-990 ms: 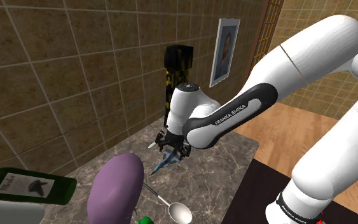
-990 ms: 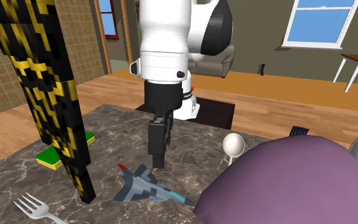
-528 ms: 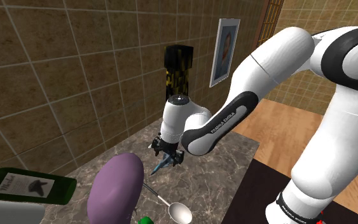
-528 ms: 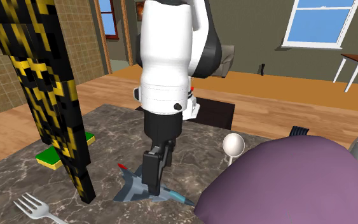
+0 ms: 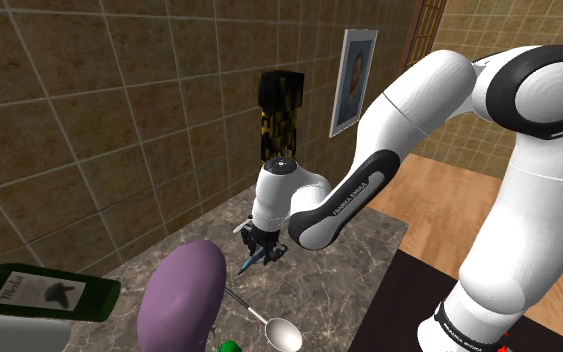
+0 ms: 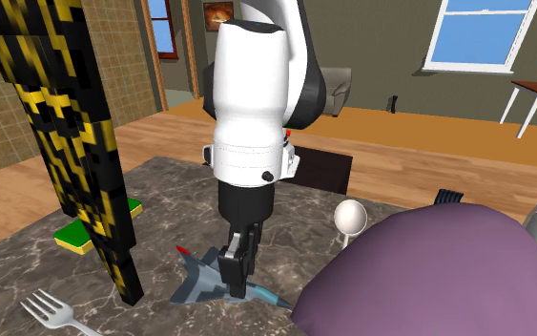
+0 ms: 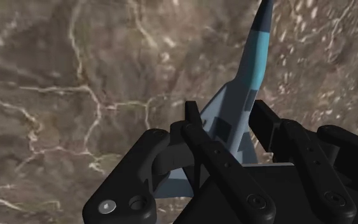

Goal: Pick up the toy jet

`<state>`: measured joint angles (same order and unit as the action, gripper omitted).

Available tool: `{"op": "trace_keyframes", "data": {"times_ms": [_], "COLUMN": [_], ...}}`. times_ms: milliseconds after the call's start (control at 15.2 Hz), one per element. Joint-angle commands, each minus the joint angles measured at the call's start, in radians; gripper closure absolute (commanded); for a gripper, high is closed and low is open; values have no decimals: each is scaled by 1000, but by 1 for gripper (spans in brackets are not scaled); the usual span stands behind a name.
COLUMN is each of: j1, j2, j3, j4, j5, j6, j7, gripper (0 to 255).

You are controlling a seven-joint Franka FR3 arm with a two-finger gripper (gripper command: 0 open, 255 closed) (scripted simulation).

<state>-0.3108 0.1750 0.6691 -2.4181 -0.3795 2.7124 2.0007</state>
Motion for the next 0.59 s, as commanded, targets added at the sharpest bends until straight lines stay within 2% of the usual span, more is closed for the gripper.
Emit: {"op": "trace_keyframes", "data": {"times_ms": [0, 330, 528], "j1": [0, 0, -23], "j2": [0, 1, -44], "j3": [0, 0, 33], "j4": [-1, -1, -1], "j5": [0, 0, 75], "j6": [0, 0, -31], "j7": [0, 0, -56], "gripper": [255, 255, 255]}}
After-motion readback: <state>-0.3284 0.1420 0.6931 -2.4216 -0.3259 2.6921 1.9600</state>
